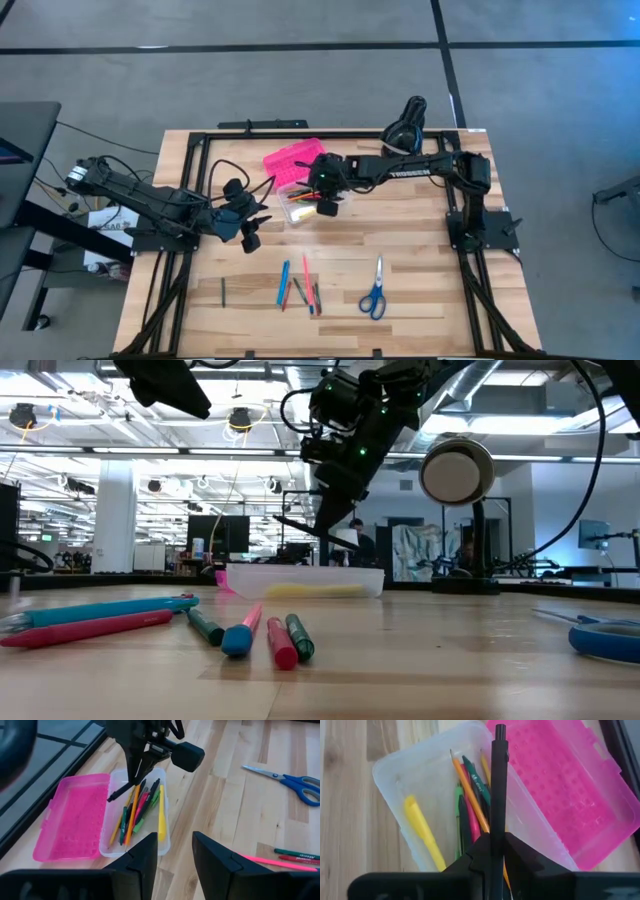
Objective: Pick & place school supplies into a supply box
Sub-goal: Put the black pen into the pink supply box, then put the green crayon into the pink supply box
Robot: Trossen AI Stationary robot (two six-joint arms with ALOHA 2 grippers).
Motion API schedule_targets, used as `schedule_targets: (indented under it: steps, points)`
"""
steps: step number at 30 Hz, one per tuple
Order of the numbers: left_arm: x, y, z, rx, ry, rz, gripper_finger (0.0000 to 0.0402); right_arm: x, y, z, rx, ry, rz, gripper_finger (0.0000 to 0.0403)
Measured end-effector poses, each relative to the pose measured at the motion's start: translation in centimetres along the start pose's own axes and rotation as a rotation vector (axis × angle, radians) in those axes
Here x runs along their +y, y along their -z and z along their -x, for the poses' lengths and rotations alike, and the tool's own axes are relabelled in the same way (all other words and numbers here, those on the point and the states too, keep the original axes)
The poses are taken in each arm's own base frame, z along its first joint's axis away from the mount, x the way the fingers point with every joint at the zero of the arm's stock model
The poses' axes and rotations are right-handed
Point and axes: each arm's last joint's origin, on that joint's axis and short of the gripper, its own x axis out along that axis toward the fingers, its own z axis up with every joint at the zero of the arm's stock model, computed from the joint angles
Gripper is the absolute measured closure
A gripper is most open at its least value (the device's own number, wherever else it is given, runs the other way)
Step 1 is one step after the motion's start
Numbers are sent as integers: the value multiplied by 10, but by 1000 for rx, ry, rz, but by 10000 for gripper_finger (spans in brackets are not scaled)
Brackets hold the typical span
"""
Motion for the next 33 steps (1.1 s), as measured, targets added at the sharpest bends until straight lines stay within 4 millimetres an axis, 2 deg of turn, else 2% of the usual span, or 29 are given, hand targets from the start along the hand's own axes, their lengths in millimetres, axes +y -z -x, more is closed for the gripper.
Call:
schedule_targets:
  steps: [15,20,27,33]
  points:
    - [0,0,0,1,3,9,285,-3,-3,0,-32,10,-24,332]
    - [0,3,0,50,44,32,285,-2,-2,1,-16,5,-102,331]
    - [0,21,5,263,74,242,285,11,-11,33,-46,-20,-190,331]
    - [-18,33,19,318,108,453,285,29,-17,75,-107,-55,-197,331]
